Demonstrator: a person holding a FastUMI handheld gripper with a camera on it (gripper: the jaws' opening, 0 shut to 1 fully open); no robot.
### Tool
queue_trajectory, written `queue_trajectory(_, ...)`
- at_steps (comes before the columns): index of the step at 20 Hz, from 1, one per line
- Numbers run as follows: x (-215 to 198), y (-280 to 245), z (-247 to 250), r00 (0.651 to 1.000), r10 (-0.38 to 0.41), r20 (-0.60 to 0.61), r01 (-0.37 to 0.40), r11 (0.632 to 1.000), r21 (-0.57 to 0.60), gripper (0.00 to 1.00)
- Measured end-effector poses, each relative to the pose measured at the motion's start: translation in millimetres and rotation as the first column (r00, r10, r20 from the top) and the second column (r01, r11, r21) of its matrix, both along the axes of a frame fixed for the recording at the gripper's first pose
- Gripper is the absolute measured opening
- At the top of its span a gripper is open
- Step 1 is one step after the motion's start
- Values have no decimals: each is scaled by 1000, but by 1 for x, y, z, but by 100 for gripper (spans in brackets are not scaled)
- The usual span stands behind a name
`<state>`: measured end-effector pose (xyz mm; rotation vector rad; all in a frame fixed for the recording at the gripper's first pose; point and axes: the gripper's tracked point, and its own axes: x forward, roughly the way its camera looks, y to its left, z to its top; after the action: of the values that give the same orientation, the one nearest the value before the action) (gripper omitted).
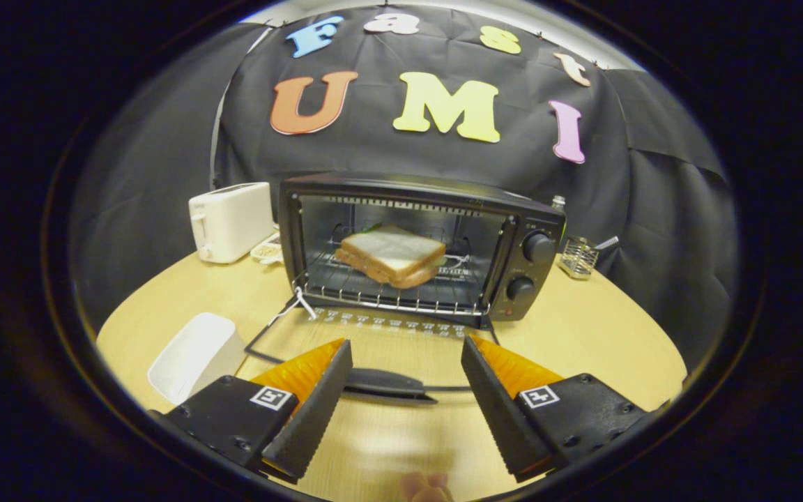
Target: Open the toaster oven, put the food inside, and close the toaster oven door.
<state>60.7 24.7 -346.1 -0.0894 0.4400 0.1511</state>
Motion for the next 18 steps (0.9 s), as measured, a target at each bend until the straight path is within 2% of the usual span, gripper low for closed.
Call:
queue_trajectory(3, -17, 2, -26, 998, -34, -58, 35, 999, 14, 100)
queue_trajectory(6, -30, 12, -55, 988, -31, -154, 40, 998, 57, 100)
queue_trajectory(10, -26, 14, -71, 970, -49, -239, 69, 995, 73, 100)
queue_trajectory(11, -22, 17, -72, 972, -30, -231, 47, 997, 67, 100)
queue_trajectory(14, -17, 16, -74, 970, -44, -239, 59, 997, 57, 100)
queue_trajectory(18, -18, 17, -72, 973, -29, -229, 53, 993, 101, 100)
